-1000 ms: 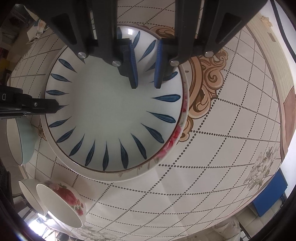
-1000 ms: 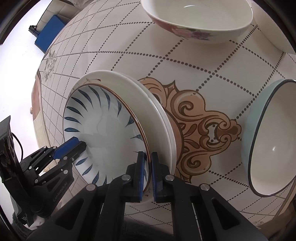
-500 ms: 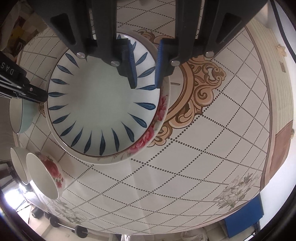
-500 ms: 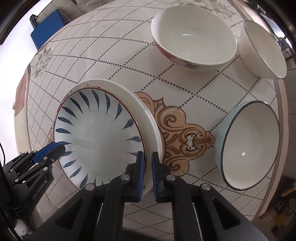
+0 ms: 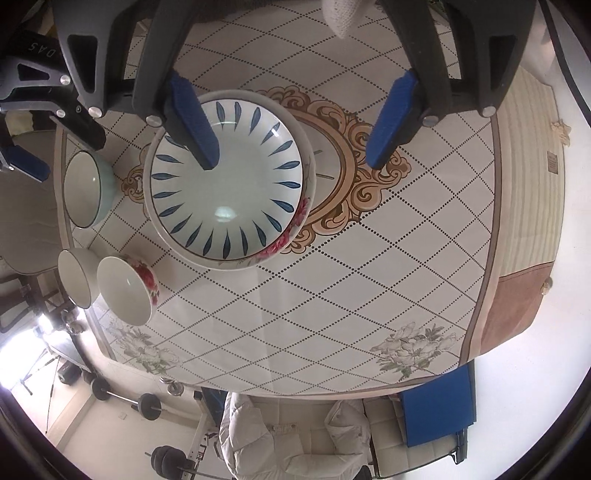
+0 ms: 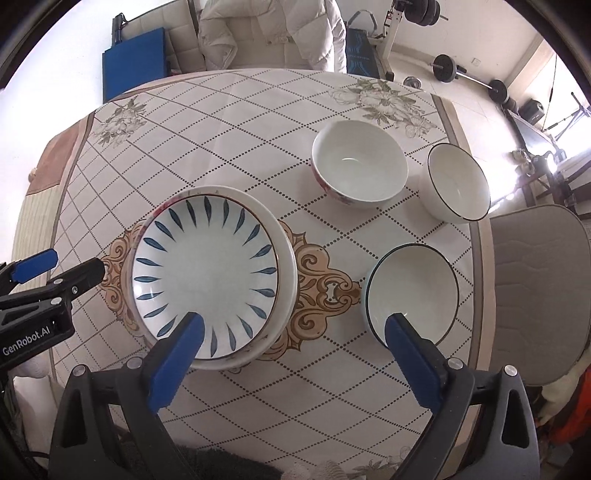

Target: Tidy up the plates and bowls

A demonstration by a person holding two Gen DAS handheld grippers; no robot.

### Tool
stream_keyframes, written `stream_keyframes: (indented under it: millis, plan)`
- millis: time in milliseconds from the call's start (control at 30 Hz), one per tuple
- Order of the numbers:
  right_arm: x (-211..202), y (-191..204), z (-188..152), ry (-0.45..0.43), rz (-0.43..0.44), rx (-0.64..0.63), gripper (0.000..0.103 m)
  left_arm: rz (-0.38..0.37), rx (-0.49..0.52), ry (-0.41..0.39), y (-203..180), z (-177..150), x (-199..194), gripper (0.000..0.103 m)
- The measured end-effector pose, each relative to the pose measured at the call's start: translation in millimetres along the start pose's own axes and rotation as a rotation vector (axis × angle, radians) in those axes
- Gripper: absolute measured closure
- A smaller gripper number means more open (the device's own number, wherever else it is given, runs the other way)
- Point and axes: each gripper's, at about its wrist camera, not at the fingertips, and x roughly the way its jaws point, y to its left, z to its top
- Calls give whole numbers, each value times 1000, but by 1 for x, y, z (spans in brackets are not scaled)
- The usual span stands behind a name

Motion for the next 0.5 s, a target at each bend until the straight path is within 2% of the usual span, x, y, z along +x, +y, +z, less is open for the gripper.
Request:
stream_keyframes:
  millis: [167,500]
  plan:
    - [-48,7,-20,-53,0,23,3,-13,-3,-48,1,-11,-43,17]
    - [-126,22,-59,-144,-8,90,3,-44,16,-120,15,-42,-104,17]
